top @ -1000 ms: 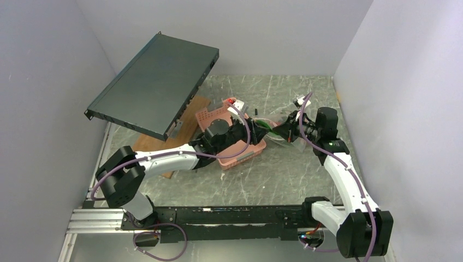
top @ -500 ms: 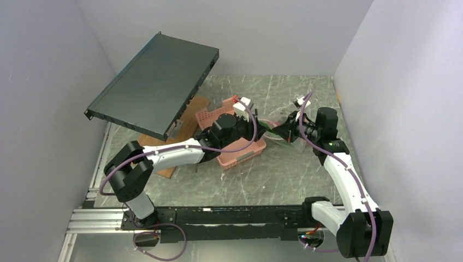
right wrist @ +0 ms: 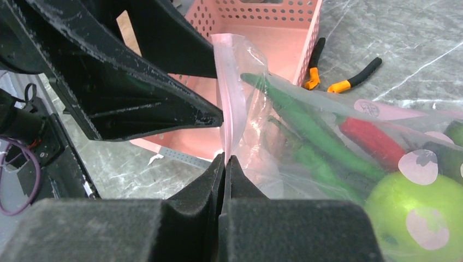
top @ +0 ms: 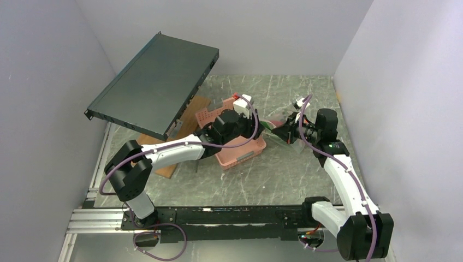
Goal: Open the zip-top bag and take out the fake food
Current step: Pick up the fake vegetable from the zipper food storage bag.
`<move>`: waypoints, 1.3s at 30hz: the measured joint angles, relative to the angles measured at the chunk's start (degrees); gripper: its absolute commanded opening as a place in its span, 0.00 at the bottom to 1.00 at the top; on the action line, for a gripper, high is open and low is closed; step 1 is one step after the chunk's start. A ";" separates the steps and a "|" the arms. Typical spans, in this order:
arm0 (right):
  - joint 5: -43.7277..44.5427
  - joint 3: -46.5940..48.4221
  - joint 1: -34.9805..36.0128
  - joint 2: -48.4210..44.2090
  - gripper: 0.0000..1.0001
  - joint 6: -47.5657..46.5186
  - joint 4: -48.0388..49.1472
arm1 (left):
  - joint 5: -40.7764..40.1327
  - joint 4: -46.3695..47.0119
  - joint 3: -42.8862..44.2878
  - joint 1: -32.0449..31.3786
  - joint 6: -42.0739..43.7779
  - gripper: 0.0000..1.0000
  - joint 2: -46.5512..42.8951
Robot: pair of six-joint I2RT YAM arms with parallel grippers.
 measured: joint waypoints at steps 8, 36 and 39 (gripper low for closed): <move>-1.03 0.00 0.07 0.00 0.00 -0.02 0.02 | -0.96 -0.90 2.01 1.11 -3.85 0.60 1.57; -1.11 0.00 0.11 0.02 0.00 -0.22 -0.02 | -0.39 -8.57 8.68 1.75 -6.14 0.44 7.98; -1.07 0.00 0.11 0.02 0.00 -0.37 -0.02 | -0.24 -9.81 9.20 1.75 -6.14 0.46 8.09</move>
